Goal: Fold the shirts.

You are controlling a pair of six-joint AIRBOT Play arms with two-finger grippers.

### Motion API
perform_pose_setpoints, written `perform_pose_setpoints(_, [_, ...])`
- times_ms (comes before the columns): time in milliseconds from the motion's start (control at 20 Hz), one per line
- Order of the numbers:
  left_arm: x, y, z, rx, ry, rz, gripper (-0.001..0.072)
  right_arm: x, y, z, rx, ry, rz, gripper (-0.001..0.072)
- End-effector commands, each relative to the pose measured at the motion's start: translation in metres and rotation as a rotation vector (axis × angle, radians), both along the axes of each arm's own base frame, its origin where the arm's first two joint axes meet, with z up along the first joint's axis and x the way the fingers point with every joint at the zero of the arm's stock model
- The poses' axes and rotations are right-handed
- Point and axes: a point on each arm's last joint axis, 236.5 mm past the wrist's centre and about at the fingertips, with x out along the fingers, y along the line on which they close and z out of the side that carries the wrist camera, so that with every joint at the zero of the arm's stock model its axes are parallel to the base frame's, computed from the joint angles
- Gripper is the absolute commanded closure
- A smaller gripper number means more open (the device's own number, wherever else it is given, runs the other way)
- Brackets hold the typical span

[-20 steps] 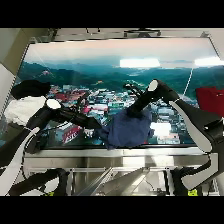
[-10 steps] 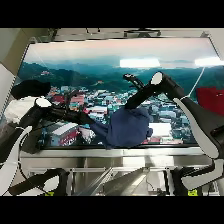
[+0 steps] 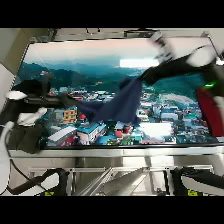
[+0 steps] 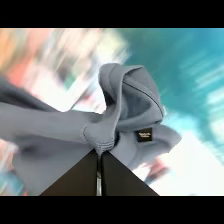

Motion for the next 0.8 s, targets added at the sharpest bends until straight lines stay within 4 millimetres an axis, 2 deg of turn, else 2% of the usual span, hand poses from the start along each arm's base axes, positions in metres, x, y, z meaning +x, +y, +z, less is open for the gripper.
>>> perform_pose_setpoints(0, [0.019, 0.055, 0.139, -0.136, -0.287, 0.169, 0.0691, -0.021, -0.075, 0.152, 0.076, -0.347, -0.229, 0.0694])
perform_pose_setpoints(100, [0.002, 0.077, 0.198, -0.108, -0.423, 0.248, 0.0690, -0.060, -0.096, 0.208, 0.085, -0.491, -0.282, 0.0694])
perform_pose_setpoints(150, [-0.011, 0.079, 0.217, -0.077, -0.471, 0.263, 0.0690, -0.079, -0.099, 0.223, 0.084, -0.538, -0.290, 0.0694])
perform_pose_setpoints(300, [-0.052, 0.064, 0.267, 0.000, -0.619, 0.280, 0.0690, -0.130, -0.085, 0.255, 0.115, -0.624, -0.250, 0.0694])
perform_pose_setpoints(350, [-0.064, 0.055, 0.281, 0.028, -0.673, 0.276, 0.0690, -0.142, -0.083, 0.263, 0.120, -0.651, -0.246, 0.0694])
perform_pose_setpoints(450, [-0.084, 0.043, 0.308, 0.091, -0.800, 0.292, 0.0690, -0.152, -0.082, 0.268, 0.114, -0.673, -0.244, 0.0694])
perform_pose_setpoints(550, [-0.085, 0.049, 0.325, 0.175, -0.884, 0.372, 0.0689, -0.147, -0.074, 0.250, 0.118, -0.597, -0.201, 0.0693])
perform_pose_setpoints(600, [-0.080, 0.053, 0.325, 0.205, -0.894, 0.400, 0.0688, -0.139, -0.068, 0.234, 0.127, -0.528, -0.167, 0.0693])
perform_pose_setpoints(650, [-0.070, 0.057, 0.318, 0.230, -0.885, 0.407, 0.0689, -0.125, -0.063, 0.211, 0.131, -0.441, -0.140, 0.0693])
perform_pose_setpoints(750, [-0.039, 0.053, 0.281, 0.249, -0.792, 0.341, 0.0688, -0.090, -0.057, 0.156, 0.136, -0.268, -0.116, 0.0693])
